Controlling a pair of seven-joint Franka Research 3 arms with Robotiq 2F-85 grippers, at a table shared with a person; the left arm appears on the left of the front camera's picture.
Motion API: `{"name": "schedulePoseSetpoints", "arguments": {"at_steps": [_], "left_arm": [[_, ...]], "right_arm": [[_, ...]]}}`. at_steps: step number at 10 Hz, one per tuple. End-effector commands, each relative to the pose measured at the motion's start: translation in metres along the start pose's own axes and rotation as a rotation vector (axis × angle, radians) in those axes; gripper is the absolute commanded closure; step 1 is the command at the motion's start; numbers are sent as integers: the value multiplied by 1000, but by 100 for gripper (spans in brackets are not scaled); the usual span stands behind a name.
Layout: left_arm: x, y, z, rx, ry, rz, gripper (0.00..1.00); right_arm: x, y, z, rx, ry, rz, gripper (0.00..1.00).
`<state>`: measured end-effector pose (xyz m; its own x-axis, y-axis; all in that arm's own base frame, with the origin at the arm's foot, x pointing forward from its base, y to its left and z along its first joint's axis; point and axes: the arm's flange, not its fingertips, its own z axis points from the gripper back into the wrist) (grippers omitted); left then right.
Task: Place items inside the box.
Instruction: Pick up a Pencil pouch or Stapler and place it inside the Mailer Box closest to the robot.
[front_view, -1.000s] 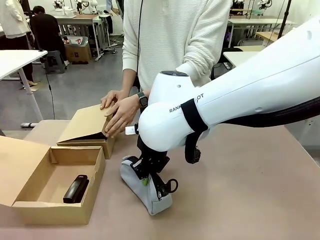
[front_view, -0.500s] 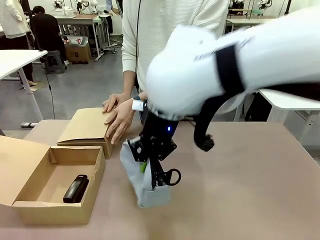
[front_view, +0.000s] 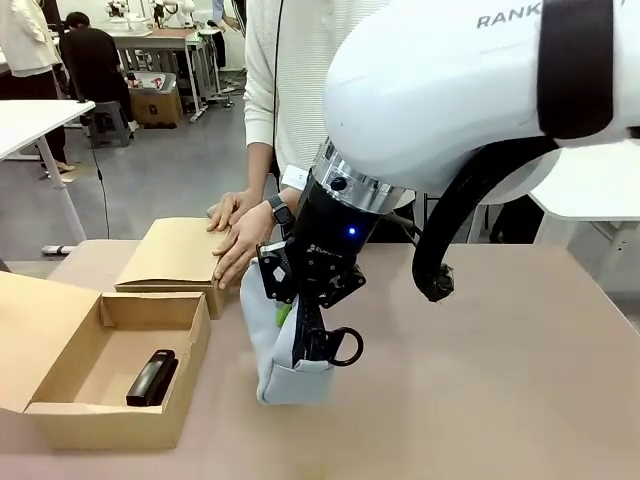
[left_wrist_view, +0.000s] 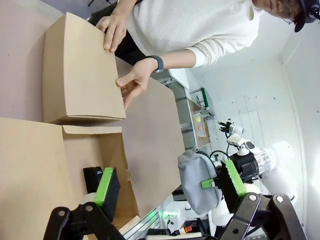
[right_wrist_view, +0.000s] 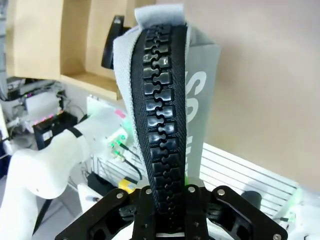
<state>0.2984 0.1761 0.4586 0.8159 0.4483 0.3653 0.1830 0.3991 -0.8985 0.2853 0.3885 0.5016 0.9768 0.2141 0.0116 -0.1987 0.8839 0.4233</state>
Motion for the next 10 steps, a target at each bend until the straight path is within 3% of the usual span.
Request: {"name": "schedulePoseSetpoints", "arguments": {"at_steps": [1, 2, 3, 6, 8, 9, 10], "left_arm": [[-4, 1, 1, -17, -2, -24, 0], [-4, 1, 1, -17, -2, -24, 0], [-4, 1, 1, -17, -2, -24, 0], [-4, 1, 1, -17, -2, -24, 0], [-4, 1, 1, -17, -2, -24, 0], [-4, 1, 1, -17, -2, -24, 0], [-4, 1, 1, -17, -2, -24, 0]], "right_arm": [[17, 30, 2, 58, -173, -28, 92], [40, 60, -3, 152, -281, -88, 92], [58, 82, -12, 218, -313, -168, 92], [91, 142, -76, 256, -153, -125, 92], [98, 172, -114, 220, -115, -99, 92], [96, 175, -122, 193, -100, -110, 92], [82, 134, -116, 242, -125, -89, 92]]}}
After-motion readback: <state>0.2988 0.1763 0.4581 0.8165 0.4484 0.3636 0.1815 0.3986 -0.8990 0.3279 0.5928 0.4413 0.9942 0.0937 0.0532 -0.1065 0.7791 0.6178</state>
